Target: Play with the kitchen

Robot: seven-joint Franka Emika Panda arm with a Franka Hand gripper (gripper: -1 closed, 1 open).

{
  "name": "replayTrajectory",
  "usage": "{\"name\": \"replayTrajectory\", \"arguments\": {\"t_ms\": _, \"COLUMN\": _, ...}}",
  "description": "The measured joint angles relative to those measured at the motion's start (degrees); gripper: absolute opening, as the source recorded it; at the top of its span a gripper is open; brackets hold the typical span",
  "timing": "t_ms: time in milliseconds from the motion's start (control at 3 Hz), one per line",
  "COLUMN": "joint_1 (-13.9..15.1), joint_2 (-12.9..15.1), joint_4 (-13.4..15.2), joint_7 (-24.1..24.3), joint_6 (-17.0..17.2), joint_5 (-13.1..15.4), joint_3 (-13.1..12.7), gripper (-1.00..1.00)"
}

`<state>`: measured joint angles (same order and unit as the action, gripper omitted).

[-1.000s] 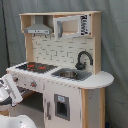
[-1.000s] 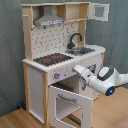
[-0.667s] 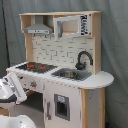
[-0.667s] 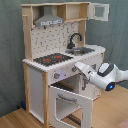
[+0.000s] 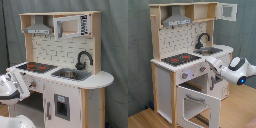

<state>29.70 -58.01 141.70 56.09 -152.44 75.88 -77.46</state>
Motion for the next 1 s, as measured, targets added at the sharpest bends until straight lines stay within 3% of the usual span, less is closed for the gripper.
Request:
{"name": "replayTrajectory", "arguments": {"t_ms": 333, "joint_1": -0.15, "joint_2": 0.00, "joint_4": 0.21, "joint_7": 1.46, "joint_6": -0.84, "joint_5": 5.56, "joint_3": 1.85, "gripper": 1.00}}
{"name": "replayTrajectory", "arguments": {"t_ms": 1000, "joint_1": -0.15, "joint_2": 0.00, "joint_4": 1.64, "joint_7": 8.84, "joint_6": -0.96, "joint_5": 16.53, "joint_3": 1.06, "gripper": 1.00}}
